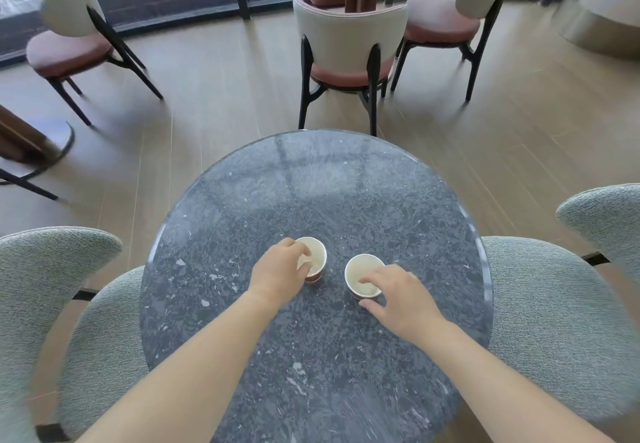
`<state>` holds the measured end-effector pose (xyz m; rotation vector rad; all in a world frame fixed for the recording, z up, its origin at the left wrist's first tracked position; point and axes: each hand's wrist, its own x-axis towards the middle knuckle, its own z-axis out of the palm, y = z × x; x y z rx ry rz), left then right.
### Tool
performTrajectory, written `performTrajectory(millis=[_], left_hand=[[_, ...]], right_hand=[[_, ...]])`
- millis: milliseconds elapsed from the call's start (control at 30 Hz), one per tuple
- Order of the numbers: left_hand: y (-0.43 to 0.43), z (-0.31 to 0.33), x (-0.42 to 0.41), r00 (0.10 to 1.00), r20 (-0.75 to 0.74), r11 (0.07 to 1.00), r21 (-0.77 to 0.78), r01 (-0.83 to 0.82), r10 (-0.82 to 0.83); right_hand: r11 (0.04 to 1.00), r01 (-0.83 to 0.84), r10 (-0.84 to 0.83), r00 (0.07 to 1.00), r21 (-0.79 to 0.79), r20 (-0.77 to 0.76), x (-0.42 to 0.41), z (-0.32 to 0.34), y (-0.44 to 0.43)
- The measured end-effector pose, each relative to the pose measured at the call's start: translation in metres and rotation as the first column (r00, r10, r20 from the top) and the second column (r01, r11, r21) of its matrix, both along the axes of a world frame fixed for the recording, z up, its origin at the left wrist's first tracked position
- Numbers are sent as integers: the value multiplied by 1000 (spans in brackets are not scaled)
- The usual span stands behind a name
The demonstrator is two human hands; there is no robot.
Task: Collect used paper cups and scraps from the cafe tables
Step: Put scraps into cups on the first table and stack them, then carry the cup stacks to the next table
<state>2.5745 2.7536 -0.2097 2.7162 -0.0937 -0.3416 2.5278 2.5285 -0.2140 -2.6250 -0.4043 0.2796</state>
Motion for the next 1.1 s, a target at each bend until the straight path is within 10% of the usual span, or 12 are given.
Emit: performTrajectory(millis=[400,1100], left_hand=[[-29,6,-8,989,-58,973,182,141,-133],[-71,23,-41,994,110,1000,9,22,-23]], right_hand=[[979,-89,94,995,-183,18,10,-10,-3],[986,-17,9,999,166,49,9,20,-53]])
